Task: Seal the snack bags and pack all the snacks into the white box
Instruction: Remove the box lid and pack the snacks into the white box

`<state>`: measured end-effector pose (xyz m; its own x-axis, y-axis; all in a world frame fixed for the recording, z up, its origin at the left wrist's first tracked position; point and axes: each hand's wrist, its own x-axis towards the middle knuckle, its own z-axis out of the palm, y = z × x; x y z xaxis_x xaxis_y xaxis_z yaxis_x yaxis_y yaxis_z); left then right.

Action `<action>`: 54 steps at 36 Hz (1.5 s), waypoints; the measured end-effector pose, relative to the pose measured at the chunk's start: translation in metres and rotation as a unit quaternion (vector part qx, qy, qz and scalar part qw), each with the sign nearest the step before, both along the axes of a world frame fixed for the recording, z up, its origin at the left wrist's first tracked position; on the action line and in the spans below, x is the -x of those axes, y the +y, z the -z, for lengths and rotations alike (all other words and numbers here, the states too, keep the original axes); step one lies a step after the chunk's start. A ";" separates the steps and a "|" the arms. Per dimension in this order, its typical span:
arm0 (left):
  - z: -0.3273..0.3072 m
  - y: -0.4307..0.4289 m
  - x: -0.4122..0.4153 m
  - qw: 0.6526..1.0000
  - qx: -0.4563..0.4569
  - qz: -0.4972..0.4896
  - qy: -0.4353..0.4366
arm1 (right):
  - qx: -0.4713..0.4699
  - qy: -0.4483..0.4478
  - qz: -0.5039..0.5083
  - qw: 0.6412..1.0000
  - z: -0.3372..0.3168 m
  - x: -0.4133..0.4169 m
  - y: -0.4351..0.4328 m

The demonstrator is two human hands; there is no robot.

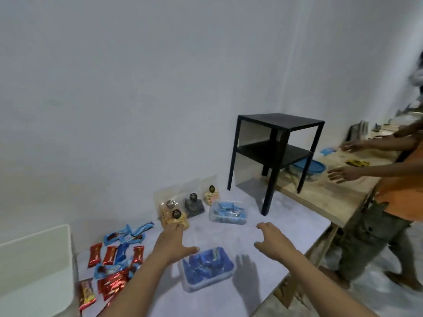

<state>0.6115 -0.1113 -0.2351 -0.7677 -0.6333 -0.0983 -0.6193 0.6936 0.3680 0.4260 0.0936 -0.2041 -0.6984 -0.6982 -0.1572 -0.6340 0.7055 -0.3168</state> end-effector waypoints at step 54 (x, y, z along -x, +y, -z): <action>0.078 -0.222 0.179 0.927 0.275 -0.255 -0.005 | 0.295 0.140 -0.405 0.854 0.129 0.222 -0.401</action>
<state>0.4324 -0.3333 -0.3127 -0.3562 -0.8693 0.3426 -0.9193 0.3916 0.0378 0.2037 -0.3077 -0.3332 0.0989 -0.8706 0.4820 -0.9475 -0.2303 -0.2216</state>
